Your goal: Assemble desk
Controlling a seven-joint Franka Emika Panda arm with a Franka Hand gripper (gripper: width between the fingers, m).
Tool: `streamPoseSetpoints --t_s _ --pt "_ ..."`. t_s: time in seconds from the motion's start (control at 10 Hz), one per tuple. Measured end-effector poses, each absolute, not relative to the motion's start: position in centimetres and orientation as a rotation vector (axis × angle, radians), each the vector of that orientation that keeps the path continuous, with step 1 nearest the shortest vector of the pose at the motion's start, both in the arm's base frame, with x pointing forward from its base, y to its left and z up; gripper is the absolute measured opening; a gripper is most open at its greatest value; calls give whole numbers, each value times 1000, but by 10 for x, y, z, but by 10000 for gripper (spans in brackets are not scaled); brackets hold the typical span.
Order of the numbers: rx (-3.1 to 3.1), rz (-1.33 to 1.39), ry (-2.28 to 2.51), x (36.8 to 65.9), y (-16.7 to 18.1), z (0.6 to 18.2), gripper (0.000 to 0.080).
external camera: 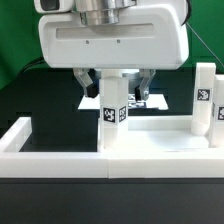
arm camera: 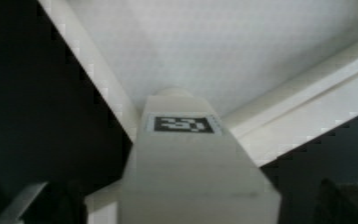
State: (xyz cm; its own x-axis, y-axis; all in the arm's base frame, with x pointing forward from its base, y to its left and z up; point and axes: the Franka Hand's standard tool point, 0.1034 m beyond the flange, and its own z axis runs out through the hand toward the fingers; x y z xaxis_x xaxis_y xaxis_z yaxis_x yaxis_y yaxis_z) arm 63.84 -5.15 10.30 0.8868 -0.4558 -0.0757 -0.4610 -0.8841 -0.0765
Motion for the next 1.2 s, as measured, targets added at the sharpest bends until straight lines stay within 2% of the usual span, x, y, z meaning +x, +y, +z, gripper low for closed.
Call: streamPoseSetpoints --t_s 0.1,0.3,0.7,1.0,1.2 --pt "-2960 84 727 638 -52 102 640" --pt "-2960 85 730 638 -53 102 286" --pt "-2949 87 773 638 -52 102 288" --pt "-2725 110 1402 639 -49 103 288" --pt "-2602 118 1629 639 -49 103 288"
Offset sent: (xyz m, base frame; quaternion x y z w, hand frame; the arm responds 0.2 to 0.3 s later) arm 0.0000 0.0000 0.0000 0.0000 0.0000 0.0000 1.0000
